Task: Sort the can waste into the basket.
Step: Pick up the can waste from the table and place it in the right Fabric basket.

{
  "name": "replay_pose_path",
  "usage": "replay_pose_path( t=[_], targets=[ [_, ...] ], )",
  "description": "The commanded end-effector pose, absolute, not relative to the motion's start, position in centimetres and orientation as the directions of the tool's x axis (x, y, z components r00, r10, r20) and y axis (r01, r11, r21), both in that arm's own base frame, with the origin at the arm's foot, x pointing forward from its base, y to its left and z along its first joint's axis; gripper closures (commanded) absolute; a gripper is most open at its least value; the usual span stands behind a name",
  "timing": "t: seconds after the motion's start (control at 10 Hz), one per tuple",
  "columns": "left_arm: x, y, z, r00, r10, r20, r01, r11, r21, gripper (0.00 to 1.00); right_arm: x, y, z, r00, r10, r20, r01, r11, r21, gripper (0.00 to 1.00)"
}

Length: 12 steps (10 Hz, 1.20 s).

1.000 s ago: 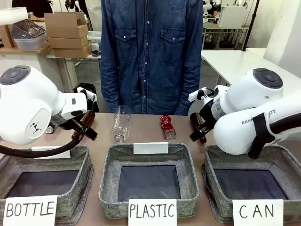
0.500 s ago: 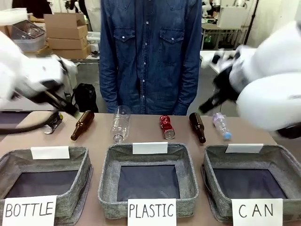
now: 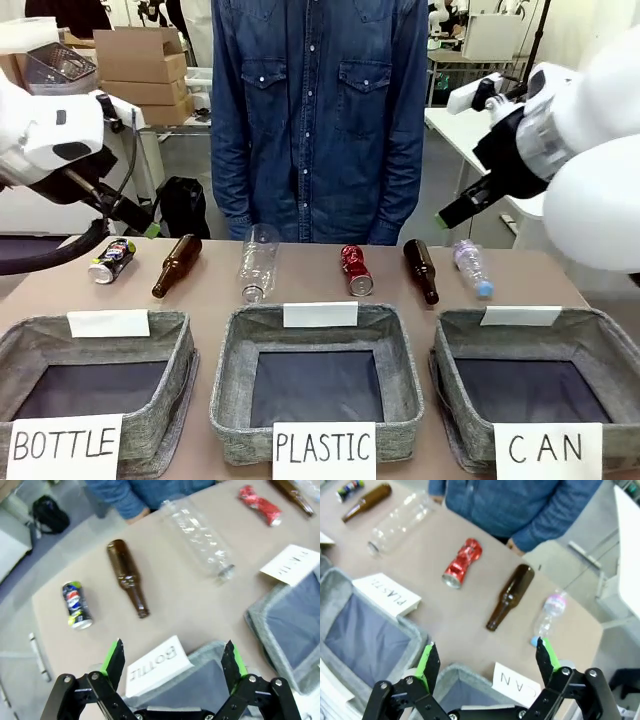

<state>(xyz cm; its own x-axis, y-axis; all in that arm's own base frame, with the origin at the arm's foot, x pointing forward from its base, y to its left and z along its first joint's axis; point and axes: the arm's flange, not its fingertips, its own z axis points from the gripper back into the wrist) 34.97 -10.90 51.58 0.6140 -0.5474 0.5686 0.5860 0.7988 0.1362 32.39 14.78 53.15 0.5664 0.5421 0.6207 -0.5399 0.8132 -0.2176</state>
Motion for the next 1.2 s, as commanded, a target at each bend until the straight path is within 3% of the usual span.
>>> replay_pose_path(
  t=[0.0,0.1,0.2,0.4,0.6,0.8,0.9,1.0,1.1],
  targets=[
    [34.8,-9.3,53.8,0.606,-0.648,0.461,0.756,0.65,-0.079,0.0,31.2,12.8,54.0,0.66,0.462,0.592,-0.568,0.823,-0.009,0.0],
    [35.3,-7.1,54.4,0.628,-0.67,0.397,0.776,0.579,-0.25,0.0,30.5,11.1,54.7,0.768,0.281,0.575,-0.473,0.855,0.213,0.0],
    [36.0,-4.5,54.6,0.641,-0.644,0.418,0.763,0.476,-0.437,0.0,29.6,8.4,55.3,0.857,0.123,0.501,-0.414,0.744,0.525,0.0],
    [37.8,0.4,53.6,0.739,-0.49,0.462,0.633,0.27,-0.726,0.0,29.4,3.7,54.9,0.957,-0.134,0.259,-0.132,0.591,0.796,0.0],
    [39.4,3.7,51.4,0.853,-0.258,0.454,0.499,0.144,-0.854,0.0,30.7,-0.4,53.0,0.964,-0.258,0.059,0.073,0.472,0.879,0.0],
    [40.8,7.1,49.0,0.904,-0.148,0.402,0.418,0.104,-0.902,0.0,31.9,-1.8,51.4,0.951,-0.309,-0.002,0.135,0.411,0.901,0.0],
    [41.3,8.0,48.0,0.932,-0.1,0.348,0.361,0.186,-0.914,0.0,32.3,-1.4,51.0,0.928,-0.366,0.068,0.119,0.464,0.878,0.0],
    [41.7,7.5,47.0,0.966,-0.028,0.256,0.234,0.515,-0.825,0.0,30.6,-2.8,51.1,0.977,-0.188,0.101,0.005,0.493,0.87,0.0],
    [40.4,8.7,46.7,0.908,-0.137,0.396,0.412,0.117,-0.904,0.0,30.6,-2.8,51.1,0.977,-0.188,0.101,0.005,0.493,0.87,0.0]
  ],
)
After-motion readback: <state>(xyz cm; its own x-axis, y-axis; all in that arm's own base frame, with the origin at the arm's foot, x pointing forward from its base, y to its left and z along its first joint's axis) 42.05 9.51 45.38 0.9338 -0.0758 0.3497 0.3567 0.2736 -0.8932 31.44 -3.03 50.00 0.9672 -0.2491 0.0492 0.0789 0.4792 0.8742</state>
